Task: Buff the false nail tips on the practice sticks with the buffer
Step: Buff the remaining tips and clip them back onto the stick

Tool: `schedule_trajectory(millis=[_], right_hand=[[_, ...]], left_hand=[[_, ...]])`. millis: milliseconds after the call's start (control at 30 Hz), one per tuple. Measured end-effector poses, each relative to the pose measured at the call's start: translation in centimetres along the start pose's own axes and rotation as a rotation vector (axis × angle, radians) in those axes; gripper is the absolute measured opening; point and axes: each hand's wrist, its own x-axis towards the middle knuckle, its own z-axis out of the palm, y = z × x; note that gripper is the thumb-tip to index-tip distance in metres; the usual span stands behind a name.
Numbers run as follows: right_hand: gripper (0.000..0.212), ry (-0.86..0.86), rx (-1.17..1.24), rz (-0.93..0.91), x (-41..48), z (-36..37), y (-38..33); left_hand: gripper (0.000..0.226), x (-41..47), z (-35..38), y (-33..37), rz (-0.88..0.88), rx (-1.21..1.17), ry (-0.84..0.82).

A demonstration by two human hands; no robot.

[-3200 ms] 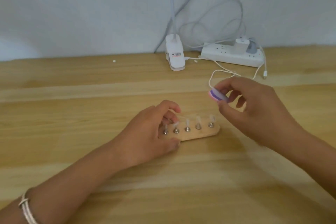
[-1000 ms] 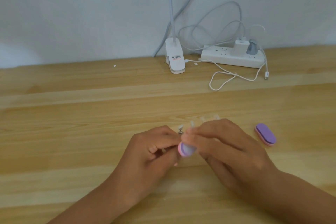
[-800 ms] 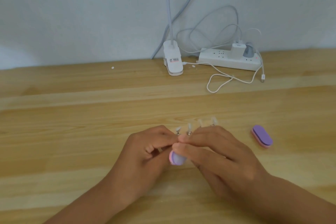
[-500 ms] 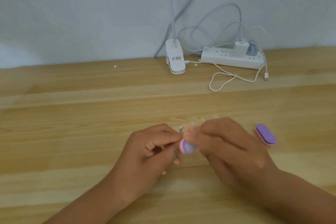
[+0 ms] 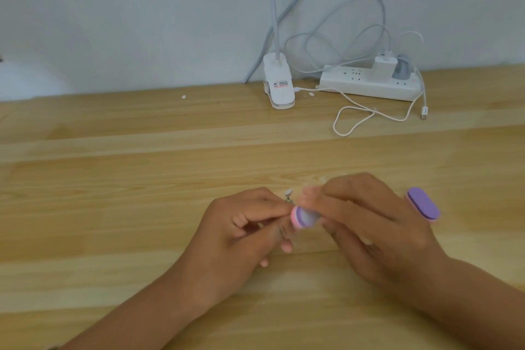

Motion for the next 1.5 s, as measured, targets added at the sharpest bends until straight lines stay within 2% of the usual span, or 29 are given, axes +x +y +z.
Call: schedule_trajectory(millis=[67, 200, 333, 433, 600, 700, 767, 900, 1000, 1067, 1167, 1233, 1367, 1500], right_hand=[[0.034, 0.005, 0.005, 0.033, 0.0, 0.1, 0.2], [0.036, -0.041, 0.014, -0.032, -0.1, 0.6, -0.4], [0.033, -0.041, 0.0, 0.027, 0.3, 0.0, 0.3], [0.034, -0.056, 0.02, -0.062, -0.1, 0.7, -0.9], [0.04, -0.045, 0.011, -0.033, 0.4, 0.5, 0.0], [0.03, -0.014, 0.086, -0.014, 0.3, 0.7, -0.2], [0.027, 0.037, 0.133, 0.054, 0.4, 0.5, -0.3], [0.028, 0.247, 0.143, 0.27, 1.2, -1.1, 0.8], [0.032, 0.333, 0.39, 0.478, 1.9, -2.6, 1.7], [0.029, 0.34, 0.463, 0.594, 2.2, -3.4, 2.2], [0.02, 0.225, 0.397, 0.652, 2.6, -4.3, 2.9], [0.014, 0.083, 0.361, 0.683, 3.4, -4.7, 3.4], [0.014, -0.359, 0.177, 0.699, 6.8, -4.3, 5.5], [0.006, -0.706, 0.07, 0.596, 10.0, -0.7, 6.5]], left_hand=[[0.013, 0.1, 0.0, 0.0, 0.005, 0.018, 0.006], [0.018, 0.2, 0.0, -0.1, 0.042, 0.124, 0.001], [0.015, 0.2, 0.0, -0.1, 0.057, 0.171, 0.026], [0.02, 0.1, 0.0, -0.1, 0.104, 0.234, 0.0], [0.026, 0.3, -0.1, -0.1, 0.066, 0.186, 0.036], [0.019, 0.5, 0.0, -0.2, 0.062, 0.142, 0.034], [0.014, 0.4, 0.0, -0.4, 0.049, 0.136, 0.039], [0.008, 0.3, -0.2, -0.8, -0.04, 0.016, 0.087], [0.007, 0.1, -0.4, -0.9, -0.08, -0.033, 0.118], [0.01, 0.0, -0.3, -0.9, -0.106, -0.069, 0.135], [0.012, 0.0, -0.3, -0.7, -0.088, -0.111, 0.182], [0.013, 0.2, -0.5, -0.4, -0.043, -0.115, 0.252], [0.014, 0.7, -0.9, -0.1, 0.006, 0.004, 0.378], [0.018, 0.7, -0.9, -0.5, -0.021, 0.119, 0.377]])
